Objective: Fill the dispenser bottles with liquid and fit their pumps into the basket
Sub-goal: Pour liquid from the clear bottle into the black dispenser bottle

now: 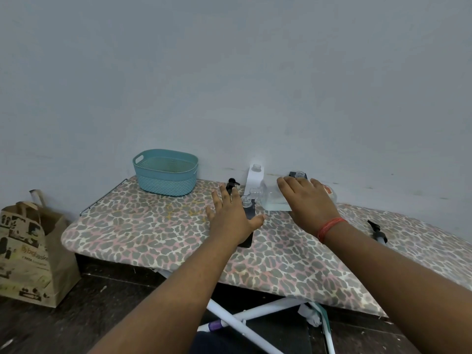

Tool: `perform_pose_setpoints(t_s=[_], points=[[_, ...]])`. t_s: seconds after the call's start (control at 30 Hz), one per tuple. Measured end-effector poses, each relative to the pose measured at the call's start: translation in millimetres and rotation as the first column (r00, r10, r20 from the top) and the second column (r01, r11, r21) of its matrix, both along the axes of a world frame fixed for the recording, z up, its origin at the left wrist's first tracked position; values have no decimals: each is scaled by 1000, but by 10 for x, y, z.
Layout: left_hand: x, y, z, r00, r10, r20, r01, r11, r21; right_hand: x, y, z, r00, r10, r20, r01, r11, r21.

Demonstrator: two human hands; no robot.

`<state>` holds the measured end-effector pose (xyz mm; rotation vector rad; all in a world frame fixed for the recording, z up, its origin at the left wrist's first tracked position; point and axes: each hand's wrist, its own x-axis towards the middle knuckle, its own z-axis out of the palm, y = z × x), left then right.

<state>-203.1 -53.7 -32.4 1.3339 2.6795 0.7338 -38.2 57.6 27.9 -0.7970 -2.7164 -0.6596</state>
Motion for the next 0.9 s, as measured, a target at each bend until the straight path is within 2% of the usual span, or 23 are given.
perform_pose_setpoints(t_s=[0.9], points=[[12,-11,17,1000,-2,1,2,1000,-3,1,27,58,999,17,47,-18,999,27]])
